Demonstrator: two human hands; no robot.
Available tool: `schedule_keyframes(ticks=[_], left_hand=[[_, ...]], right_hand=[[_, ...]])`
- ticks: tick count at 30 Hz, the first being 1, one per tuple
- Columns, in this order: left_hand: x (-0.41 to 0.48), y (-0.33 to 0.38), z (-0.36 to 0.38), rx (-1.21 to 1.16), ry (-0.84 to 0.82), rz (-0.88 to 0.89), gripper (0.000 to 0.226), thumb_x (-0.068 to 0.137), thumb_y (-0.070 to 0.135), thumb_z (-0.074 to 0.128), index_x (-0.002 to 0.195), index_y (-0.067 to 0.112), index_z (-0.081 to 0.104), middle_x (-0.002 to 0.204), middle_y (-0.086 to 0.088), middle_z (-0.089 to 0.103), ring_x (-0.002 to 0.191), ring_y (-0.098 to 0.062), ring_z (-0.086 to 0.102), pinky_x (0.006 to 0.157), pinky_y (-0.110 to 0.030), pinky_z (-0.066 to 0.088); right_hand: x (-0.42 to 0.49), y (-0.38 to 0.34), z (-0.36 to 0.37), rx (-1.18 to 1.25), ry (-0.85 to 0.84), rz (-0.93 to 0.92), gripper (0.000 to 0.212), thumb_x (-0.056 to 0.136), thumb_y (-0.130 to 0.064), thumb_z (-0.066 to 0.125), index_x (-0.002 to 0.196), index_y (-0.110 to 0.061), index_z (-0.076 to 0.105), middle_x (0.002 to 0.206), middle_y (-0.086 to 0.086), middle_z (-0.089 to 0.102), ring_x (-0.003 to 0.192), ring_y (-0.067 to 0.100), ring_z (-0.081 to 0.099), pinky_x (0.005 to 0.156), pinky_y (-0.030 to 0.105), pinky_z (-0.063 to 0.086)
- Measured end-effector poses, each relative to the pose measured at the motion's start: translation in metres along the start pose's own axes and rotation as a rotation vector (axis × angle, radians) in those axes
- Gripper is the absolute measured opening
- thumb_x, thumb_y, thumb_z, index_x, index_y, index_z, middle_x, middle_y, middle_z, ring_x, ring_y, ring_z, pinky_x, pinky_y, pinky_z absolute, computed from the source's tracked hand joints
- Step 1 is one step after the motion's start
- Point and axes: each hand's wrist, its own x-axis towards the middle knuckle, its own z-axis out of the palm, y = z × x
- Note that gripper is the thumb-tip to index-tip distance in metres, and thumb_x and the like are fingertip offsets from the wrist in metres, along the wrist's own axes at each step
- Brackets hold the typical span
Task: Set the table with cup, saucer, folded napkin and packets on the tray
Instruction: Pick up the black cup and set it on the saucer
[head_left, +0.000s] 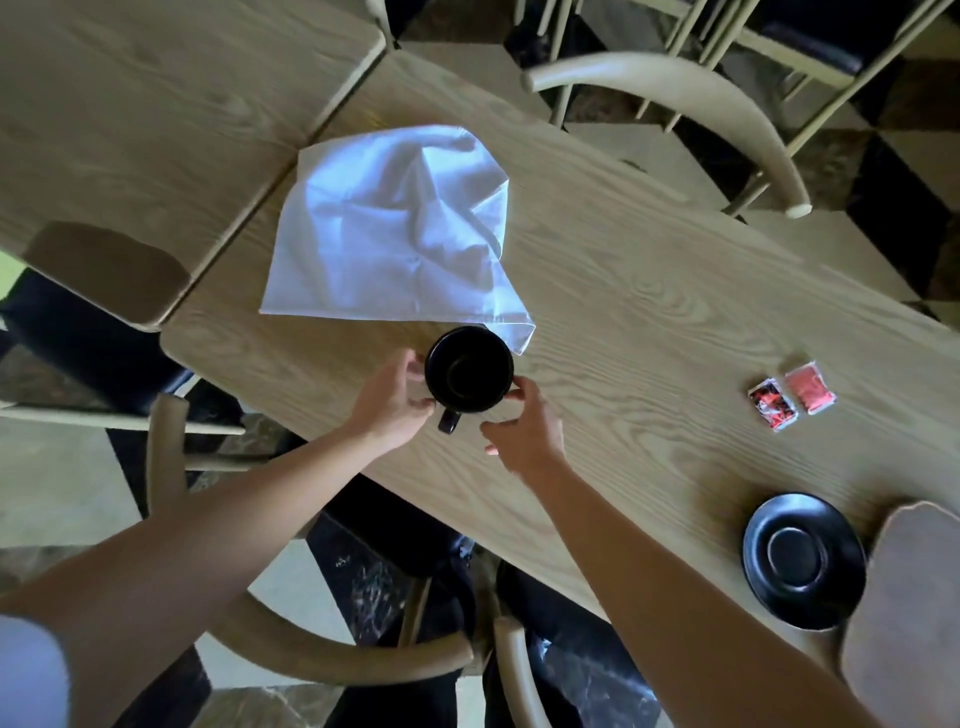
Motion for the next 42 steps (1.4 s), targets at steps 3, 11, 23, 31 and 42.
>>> schedule_keyframes(ticks=[3,11,23,31,42], left_hand=[[0.002,0.007,0.001,-0.178,-0.081,-0.032,0.058,0.075,-0.006,0.067,0.118,0.028,0.047,0.117,0.011,0.052,0.083,-0.024,0.070,0.063,-0.047,0.062],[-0.005,0.008,0.009,-0.359,-0.142,-0.038,0.079,0.071,-0.015,0.065,0.135,0.023,0.040,0.132,-0.004,0.052,0.087,-0.028,0.072,0.071,-0.052,0.061],[-0.062,0.059,0.055,-0.384,-0.155,0.037,0.085,0.067,-0.015,0.071,0.135,0.028,0.042,0.137,-0.003,0.050,0.082,-0.028,0.074,0.068,-0.053,0.061],[-0.110,0.133,0.122,-0.276,-0.191,0.200,0.087,0.061,-0.009,0.075,0.129,0.036,0.044,0.130,-0.006,0.058,0.079,-0.019,0.075,0.073,-0.047,0.062],[-0.167,0.226,0.231,-0.099,-0.262,0.391,0.086,0.064,-0.003,0.079,0.137,0.025,0.040,0.124,0.006,0.054,0.074,-0.007,0.070,0.055,-0.027,0.060]], right_hand=[[0.001,-0.004,0.005,0.053,-0.012,0.005,0.068,0.074,-0.003,0.066,0.130,-0.034,0.044,0.118,-0.001,0.066,0.052,0.010,0.070,0.037,0.016,0.043],[-0.002,-0.008,0.010,0.269,-0.033,-0.004,0.087,0.071,0.001,0.071,0.135,-0.049,0.039,0.119,-0.012,0.060,0.087,0.023,0.073,0.075,0.041,0.063],[-0.059,0.032,-0.054,0.299,0.045,-0.059,0.086,0.067,-0.005,0.073,0.134,-0.046,0.039,0.125,-0.015,0.058,0.103,0.025,0.068,0.090,0.043,0.057],[-0.114,0.089,-0.149,0.351,0.180,-0.106,0.088,0.063,-0.003,0.074,0.135,-0.041,0.042,0.122,-0.008,0.059,0.104,0.025,0.066,0.086,0.047,0.059],[-0.174,0.178,-0.262,0.392,0.340,-0.043,0.095,0.058,-0.001,0.076,0.139,-0.038,0.041,0.112,-0.005,0.064,0.102,0.017,0.061,0.080,0.032,0.055]])
